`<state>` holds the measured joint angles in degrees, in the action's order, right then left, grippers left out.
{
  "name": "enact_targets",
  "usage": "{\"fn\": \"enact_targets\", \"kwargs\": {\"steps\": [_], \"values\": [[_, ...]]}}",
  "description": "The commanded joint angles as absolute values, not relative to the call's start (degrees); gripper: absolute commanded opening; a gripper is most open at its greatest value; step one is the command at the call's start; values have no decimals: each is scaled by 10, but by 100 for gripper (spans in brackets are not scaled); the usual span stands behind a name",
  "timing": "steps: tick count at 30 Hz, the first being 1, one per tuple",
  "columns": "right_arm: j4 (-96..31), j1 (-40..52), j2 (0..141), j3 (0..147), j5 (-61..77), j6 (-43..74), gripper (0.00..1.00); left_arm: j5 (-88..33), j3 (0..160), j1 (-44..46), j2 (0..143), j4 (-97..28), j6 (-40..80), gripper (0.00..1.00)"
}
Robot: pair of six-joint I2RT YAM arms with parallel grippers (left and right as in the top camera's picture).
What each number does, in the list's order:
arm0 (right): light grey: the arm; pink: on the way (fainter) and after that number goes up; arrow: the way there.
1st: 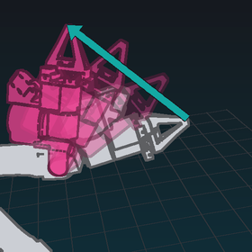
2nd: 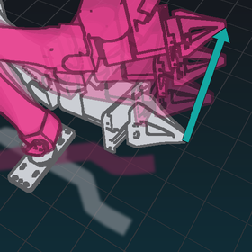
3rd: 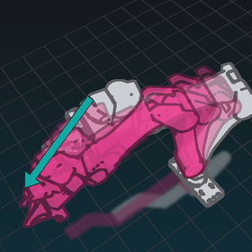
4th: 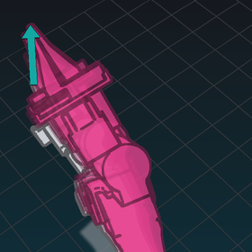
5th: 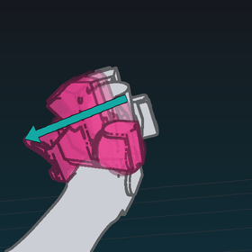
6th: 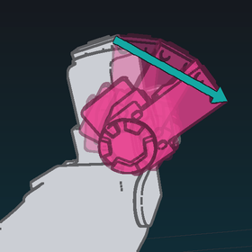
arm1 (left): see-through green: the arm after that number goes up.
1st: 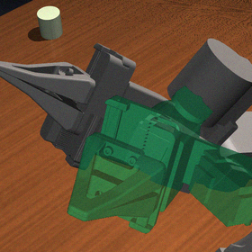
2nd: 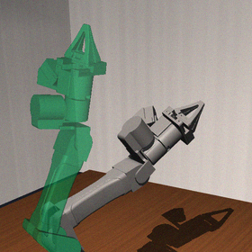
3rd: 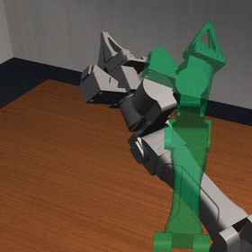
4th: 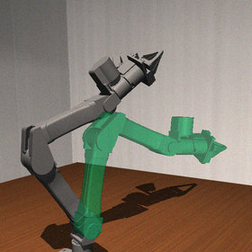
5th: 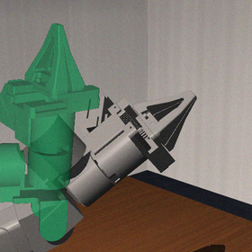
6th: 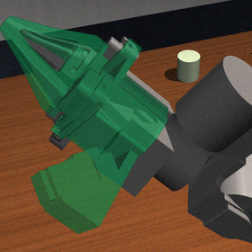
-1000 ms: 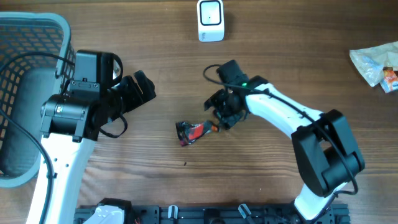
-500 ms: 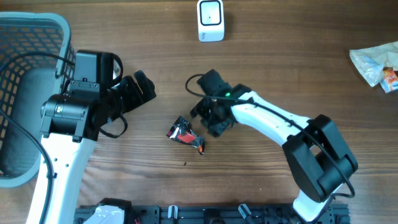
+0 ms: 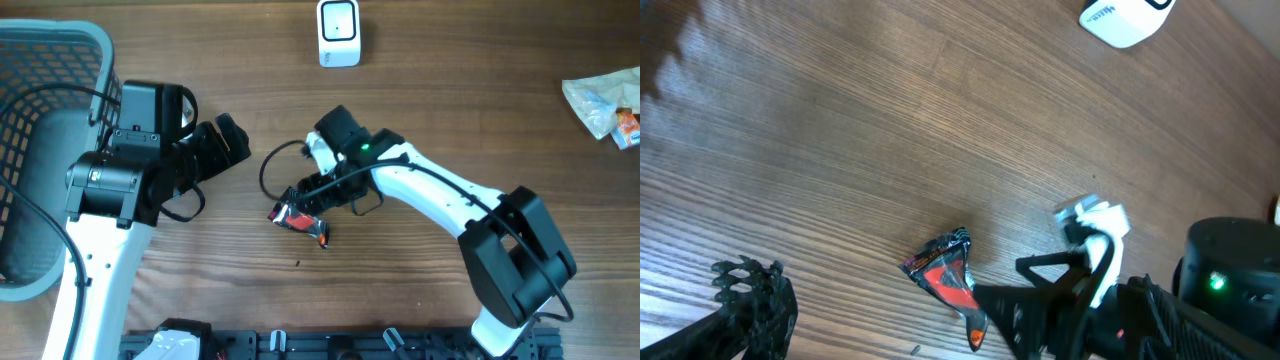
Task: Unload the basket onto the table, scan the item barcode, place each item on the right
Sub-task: 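Grasp the hex wrench packet with the right gripper, then raise the hex wrench packet in front of the white scanner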
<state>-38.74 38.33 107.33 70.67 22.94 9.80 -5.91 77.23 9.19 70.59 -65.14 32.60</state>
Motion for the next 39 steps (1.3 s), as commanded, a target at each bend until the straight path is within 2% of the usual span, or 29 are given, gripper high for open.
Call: {"fn": "enact_targets", "kwargs": {"steps": [1,4,8,10,14,19,24,29,35,39], "values": [[-398,409,1060,717,205,5,88,-66,777,89,705,-650,317,100],[-410,438,1060,715,193,-38,94,-66,777,89,705,-650,317,100],[-412,473,1060,715,135,-41,93,-66,777,89,705,-650,317,100],[-412,484,1061,715,122,-41,86,-66,777,89,705,-650,317,100],[-408,489,1066,711,107,-39,64,-66,777,89,705,-650,317,100],[-404,488,1091,706,63,-23,61,-66,777,89,705,-650,317,100],[-400,485,1109,706,41,13,52,-66,777,89,705,-650,317,100],[-401,449,1113,706,14,44,35,-66,777,89,705,-650,317,100],[-416,345,1113,706,3,133,34,-66,777,89,705,-650,317,100],[-429,297,1111,713,4,172,39,-66,777,89,705,-650,317,100]]}}
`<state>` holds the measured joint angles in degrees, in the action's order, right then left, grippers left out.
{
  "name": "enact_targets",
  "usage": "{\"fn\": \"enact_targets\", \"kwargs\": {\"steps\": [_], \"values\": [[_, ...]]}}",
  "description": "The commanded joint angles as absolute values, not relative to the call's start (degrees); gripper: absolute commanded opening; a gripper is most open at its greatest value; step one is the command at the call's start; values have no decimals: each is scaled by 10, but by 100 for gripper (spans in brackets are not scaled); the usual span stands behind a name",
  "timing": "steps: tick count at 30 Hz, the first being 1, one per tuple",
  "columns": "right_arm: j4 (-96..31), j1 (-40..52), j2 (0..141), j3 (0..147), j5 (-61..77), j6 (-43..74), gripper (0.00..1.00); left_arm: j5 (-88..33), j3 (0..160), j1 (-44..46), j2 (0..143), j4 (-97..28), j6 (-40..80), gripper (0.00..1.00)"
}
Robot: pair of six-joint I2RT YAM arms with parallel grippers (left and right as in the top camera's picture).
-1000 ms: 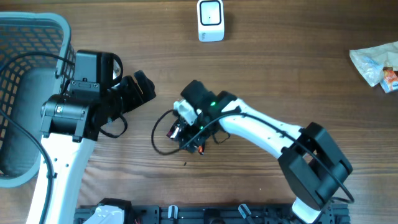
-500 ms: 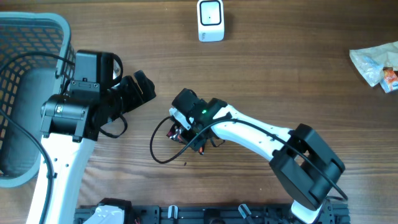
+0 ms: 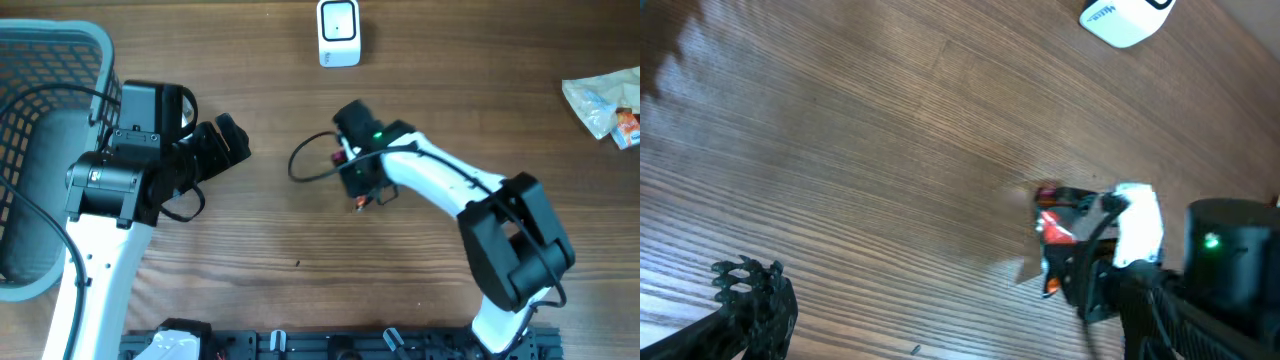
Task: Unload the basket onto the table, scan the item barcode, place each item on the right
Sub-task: 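Raise the hex wrench packet in front of the white scanner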
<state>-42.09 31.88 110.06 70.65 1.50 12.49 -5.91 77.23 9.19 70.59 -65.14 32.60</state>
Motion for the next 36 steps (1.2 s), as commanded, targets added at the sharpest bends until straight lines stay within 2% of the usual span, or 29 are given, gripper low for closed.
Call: {"fn": "enact_targets", "kwargs": {"steps": [1,3,6,8,12,17,20,22,25,36], "values": [[-437,288,1111,720,8,171,43,-66,777,89,705,-650,317,100],[-445,281,1111,730,15,165,49,-66,777,89,705,-650,317,100],[-445,282,1111,731,15,173,49,-66,777,89,705,-650,317,100],[-444,282,1112,727,15,192,44,-66,777,89,705,-650,317,100],[-424,282,1112,711,13,194,26,-66,777,89,705,-650,317,100],[-419,282,1112,707,13,196,22,-66,777,89,705,-650,317,100],[-421,282,1112,707,13,205,15,-66,777,89,705,-650,317,100],[-421,281,1112,709,15,212,8,-66,777,89,705,-650,317,100],[-432,281,1112,724,14,212,5,-66,777,89,705,-650,317,100],[-474,280,1112,872,12,210,5,-66,777,89,705,-650,317,100]]}}
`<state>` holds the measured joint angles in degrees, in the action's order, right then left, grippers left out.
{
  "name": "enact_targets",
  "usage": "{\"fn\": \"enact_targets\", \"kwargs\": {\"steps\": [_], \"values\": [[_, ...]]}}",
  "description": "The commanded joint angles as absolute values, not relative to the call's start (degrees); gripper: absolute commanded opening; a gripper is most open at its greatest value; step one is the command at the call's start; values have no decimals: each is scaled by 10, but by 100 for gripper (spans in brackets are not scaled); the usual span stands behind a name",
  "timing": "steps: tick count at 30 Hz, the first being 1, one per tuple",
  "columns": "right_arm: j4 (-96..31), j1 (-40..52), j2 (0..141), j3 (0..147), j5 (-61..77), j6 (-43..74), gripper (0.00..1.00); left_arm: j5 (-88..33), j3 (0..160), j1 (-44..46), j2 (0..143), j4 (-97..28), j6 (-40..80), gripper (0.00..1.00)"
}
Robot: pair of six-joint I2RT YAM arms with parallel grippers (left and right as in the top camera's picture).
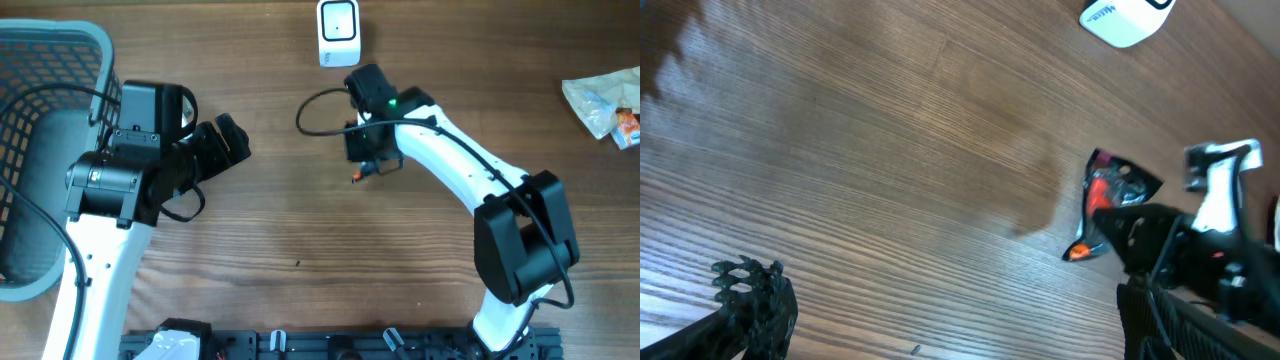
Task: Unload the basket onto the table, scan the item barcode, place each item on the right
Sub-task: 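Raise the hex wrench packet in front of the white scanner, then carry the packet to the right edge and release it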
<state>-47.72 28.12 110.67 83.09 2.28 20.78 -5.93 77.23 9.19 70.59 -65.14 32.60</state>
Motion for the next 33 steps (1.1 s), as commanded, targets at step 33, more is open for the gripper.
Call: {"fn": "enact_targets", "kwargs": {"steps": [33], "values": [[41,170,1252,972,163,420,5,-66,777,89,705,-650,317,100]]}}
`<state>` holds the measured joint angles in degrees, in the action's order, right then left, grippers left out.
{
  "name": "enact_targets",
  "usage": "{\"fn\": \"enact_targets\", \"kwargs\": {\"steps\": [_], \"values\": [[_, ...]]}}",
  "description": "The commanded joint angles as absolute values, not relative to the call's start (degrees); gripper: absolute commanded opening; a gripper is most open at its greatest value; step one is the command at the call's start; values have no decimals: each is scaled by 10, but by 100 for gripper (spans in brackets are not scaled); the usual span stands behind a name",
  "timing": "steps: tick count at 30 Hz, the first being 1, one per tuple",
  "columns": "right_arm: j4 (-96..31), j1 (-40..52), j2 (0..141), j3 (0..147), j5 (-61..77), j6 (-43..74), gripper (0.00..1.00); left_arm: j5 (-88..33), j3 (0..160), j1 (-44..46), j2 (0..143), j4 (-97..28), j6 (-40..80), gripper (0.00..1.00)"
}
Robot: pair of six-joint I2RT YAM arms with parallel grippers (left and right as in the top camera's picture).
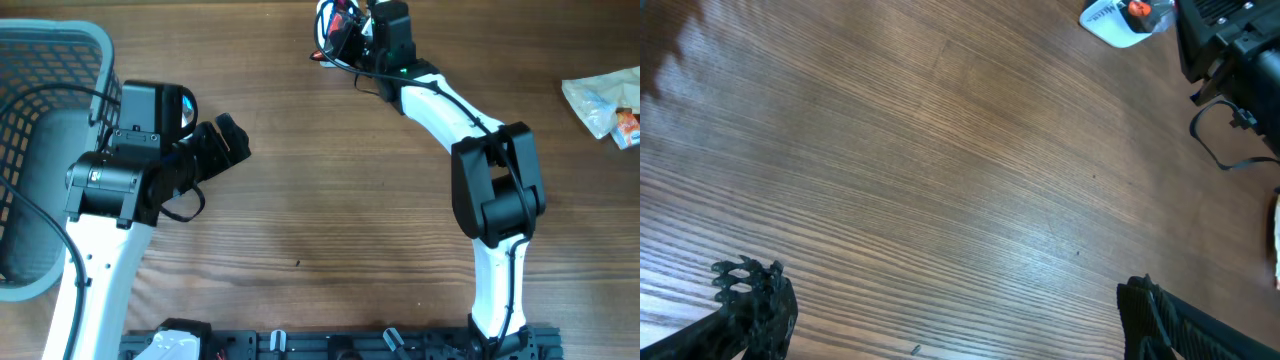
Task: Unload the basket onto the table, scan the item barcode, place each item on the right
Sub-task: 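Carry the packet to the right edge and release it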
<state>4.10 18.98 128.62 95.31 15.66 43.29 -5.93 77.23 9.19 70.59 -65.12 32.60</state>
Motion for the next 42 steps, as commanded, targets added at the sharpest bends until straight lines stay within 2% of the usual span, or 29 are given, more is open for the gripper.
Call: {"fn": "enact_targets", "kwargs": {"steps": [1,6,14,18,21,27,30,31,34,37,40,42], "values": [[37,162,1241,972,162,422,5,-66,777,89,705,-650,317,100],[-62,35,1155,972,145,452,5,-66,777,89,705,-650,317,100],[-293,-184,1148,971,16,440,5,-66,777,89,705,-650,317,100],[-321,-273,1149,970,-48,359,5,-66,777,89,705,-650,317,100],[-322,-303,1150,970,-65,333,5,-66,777,89,705,-650,317,100],[-320,-326,1160,970,-103,284,16,-66,777,89,705,-650,317,100],[-322,-326,1181,970,-107,283,29,-66,777,89,705,-650,317,100],[-325,-326,1190,970,-108,281,38,-66,777,89,705,-650,317,100],[-337,-326,1188,972,-100,281,49,-66,777,89,705,-650,317,100],[-340,-326,1153,972,-19,280,55,-66,777,89,705,-650,317,100],[-340,-326,1093,972,107,287,59,-66,777,89,705,-650,317,100],[-342,-325,1047,972,192,287,65,-66,777,89,705,-650,317,100]]}}
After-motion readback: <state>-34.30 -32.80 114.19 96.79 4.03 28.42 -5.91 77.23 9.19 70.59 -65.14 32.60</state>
